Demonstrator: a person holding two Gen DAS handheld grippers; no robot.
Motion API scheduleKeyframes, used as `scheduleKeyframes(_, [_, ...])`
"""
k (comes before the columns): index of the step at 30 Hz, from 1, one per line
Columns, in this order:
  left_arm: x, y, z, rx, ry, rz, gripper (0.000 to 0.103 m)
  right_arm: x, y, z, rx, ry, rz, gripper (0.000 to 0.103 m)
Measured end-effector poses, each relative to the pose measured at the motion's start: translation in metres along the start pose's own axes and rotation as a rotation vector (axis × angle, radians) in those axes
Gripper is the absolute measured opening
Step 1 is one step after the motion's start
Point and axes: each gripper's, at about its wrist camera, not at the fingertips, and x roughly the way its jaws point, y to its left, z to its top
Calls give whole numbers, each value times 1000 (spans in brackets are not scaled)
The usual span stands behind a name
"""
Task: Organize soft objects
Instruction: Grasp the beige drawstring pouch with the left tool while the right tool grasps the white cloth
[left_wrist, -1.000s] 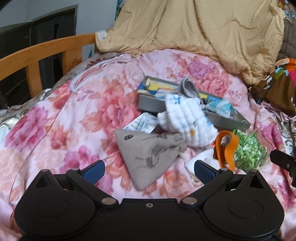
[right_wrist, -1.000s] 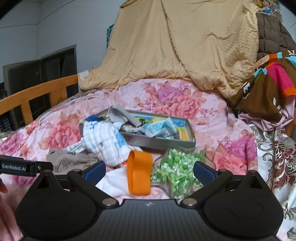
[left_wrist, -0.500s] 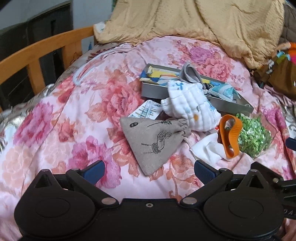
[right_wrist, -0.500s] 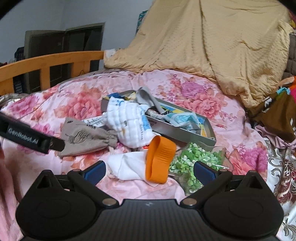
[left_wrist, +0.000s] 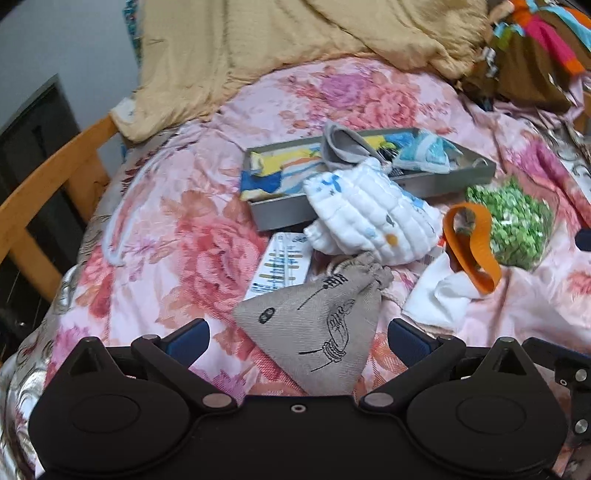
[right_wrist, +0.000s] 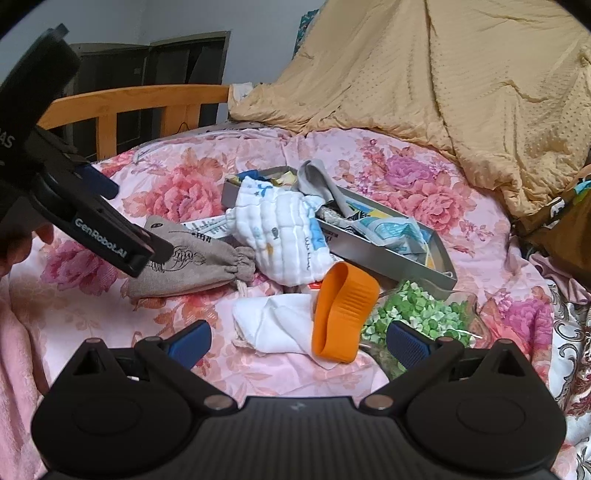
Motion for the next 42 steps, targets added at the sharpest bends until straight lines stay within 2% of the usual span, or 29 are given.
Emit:
scheduleKeyframes(5, [16, -1, 2, 68, 16, -40, 102, 16, 5, 2, -67, 25, 29, 103])
scheduleKeyframes(10, [27, 3, 6, 170, -9, -80, 102, 35, 10, 1, -150, 39, 61, 103])
scheduleKeyframes(16, [43, 8, 5, 149, 33, -154, 102, 52, 18, 4, -224, 36, 107, 100])
scheduleKeyframes(19, [51, 6, 3, 173, 56, -185, 101, 65, 22, 3, -288, 66, 106, 94])
scheduleKeyframes(22, [56, 6, 3, 168, 70, -190, 96, 77, 22, 2, -297, 90, 107, 89])
scheduleKeyframes(24, [59, 8, 4, 152, 82, -192, 89, 81, 20, 3, -285, 90, 106, 84])
scheduleKeyframes(29, [66, 8, 5, 128, 103, -211, 82, 89, 11, 7, -223, 94, 115, 80])
scheduleKeyframes(34, [73, -3, -1, 184, 118, -188, 78, 97, 13, 6, -243, 108, 109, 73])
scheduleKeyframes(37, [75, -7, -3, 192, 143, -174, 68, 103, 15, 3, -254, 133, 115, 70])
scheduleKeyframes(42, [72, -2, 0, 124, 165, -183, 45, 106, 18, -2, -269, 171, 126, 68])
